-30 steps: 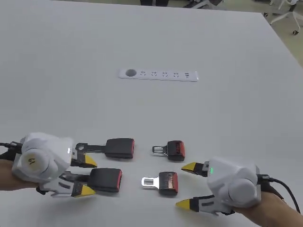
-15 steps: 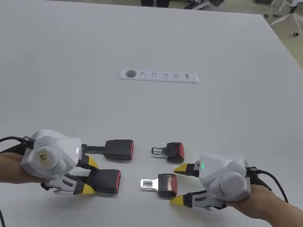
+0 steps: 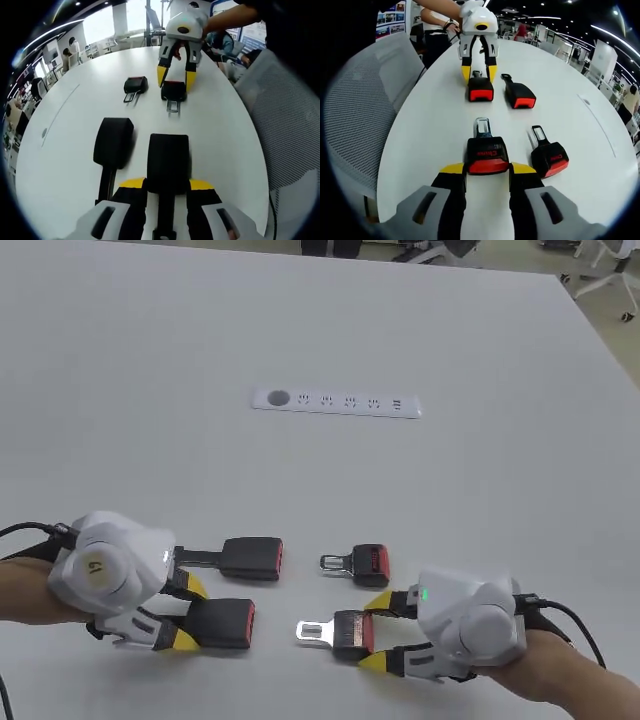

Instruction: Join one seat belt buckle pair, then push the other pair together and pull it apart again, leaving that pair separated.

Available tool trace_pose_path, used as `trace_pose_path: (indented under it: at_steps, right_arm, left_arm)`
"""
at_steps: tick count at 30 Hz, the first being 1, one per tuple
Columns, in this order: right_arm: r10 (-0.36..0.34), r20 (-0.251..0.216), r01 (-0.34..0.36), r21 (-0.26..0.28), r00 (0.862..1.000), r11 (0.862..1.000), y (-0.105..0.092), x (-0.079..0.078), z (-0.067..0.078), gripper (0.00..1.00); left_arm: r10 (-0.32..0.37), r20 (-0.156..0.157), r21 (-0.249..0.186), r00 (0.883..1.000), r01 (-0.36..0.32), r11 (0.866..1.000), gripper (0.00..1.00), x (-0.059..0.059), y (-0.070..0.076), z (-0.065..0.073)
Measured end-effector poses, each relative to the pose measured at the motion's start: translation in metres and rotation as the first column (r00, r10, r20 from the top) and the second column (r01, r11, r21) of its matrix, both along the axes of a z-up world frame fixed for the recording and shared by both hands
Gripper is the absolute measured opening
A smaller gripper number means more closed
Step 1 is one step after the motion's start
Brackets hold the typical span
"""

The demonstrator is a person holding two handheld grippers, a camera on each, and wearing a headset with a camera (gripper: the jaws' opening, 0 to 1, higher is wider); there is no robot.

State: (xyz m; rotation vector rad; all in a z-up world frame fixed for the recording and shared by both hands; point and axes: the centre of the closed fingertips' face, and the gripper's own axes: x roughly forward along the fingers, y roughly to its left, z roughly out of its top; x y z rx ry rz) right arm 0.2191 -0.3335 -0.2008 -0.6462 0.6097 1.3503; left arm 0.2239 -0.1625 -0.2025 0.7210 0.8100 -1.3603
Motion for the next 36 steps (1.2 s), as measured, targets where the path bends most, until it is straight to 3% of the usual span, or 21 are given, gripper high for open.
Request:
trace_pose_path:
  at_steps: [13,36]
  right_arm:
    - [-0.001,-0.001,0.001,-0.004,1.000,1.000,0.0016,-0.0009,0.0004,0.30]
    - [-0.003,-0.008,0.003,-0.010,1.000,1.000,0.0087,0.0020,0.0000,0.30]
  left_arm:
    - [-0.002,-0.027,0.029,1.000,0.003,1.000,0.30,-0.0005,0.0001,0.0000]
    - [-0.002,-0.042,0.052,0.999,0.004,0.999,0.30,0.0000,0.0018,-0.0026]
